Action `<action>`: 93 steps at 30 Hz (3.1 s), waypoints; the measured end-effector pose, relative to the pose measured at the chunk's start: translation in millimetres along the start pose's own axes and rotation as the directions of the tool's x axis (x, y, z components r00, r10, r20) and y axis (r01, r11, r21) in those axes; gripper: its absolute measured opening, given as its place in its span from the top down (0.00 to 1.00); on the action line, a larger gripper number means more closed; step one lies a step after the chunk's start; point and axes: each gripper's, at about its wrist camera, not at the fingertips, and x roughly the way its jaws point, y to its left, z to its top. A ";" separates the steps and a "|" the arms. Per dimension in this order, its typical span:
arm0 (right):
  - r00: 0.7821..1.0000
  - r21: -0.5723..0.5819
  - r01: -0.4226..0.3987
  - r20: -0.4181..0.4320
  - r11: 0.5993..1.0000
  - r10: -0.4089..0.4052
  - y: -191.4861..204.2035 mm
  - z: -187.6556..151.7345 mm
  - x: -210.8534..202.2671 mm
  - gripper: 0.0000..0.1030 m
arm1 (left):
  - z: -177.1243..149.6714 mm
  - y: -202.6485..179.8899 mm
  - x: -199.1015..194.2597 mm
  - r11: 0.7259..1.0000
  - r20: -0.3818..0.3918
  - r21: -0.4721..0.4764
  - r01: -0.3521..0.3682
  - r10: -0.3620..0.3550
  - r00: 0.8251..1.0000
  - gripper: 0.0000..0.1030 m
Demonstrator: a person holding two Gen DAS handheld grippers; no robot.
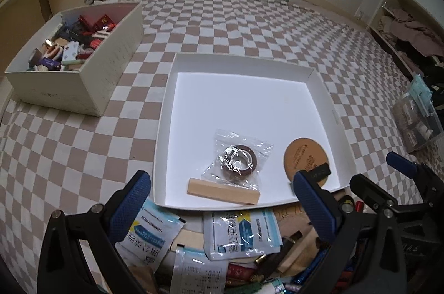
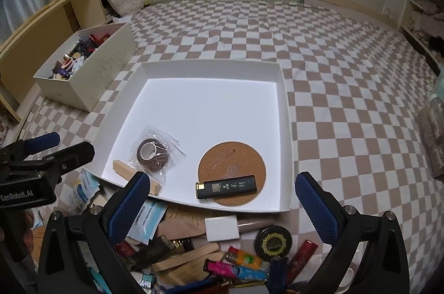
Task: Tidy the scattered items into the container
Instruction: 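Withdraw both grippers from the tray back over the pile, then grasp the white UV gel polish box and brown cylinder with the left gripper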
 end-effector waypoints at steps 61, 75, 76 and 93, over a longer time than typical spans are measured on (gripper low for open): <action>0.989 0.060 0.025 0.142 0.998 -0.033 -29.2 -116.5 -118.5 0.00 | -127.9 -23.1 -109.3 0.991 0.156 0.134 -0.027 0.005 0.988 0.00; 0.996 0.154 -0.052 0.086 0.987 0.039 -24.6 -167.7 -95.1 0.00 | -184.6 1.8 -99.0 0.993 0.170 0.121 -0.019 -0.002 0.985 0.01; 0.996 0.163 -0.050 0.081 0.985 0.038 -25.0 -170.7 -92.8 0.00 | -188.7 2.9 -96.9 0.993 0.167 0.118 -0.025 0.005 0.986 0.01; 0.996 0.297 -0.085 0.007 0.951 0.087 -29.9 -204.1 -68.9 0.00 | -221.7 37.3 -86.5 1.000 0.172 0.012 0.017 -0.019 0.985 0.04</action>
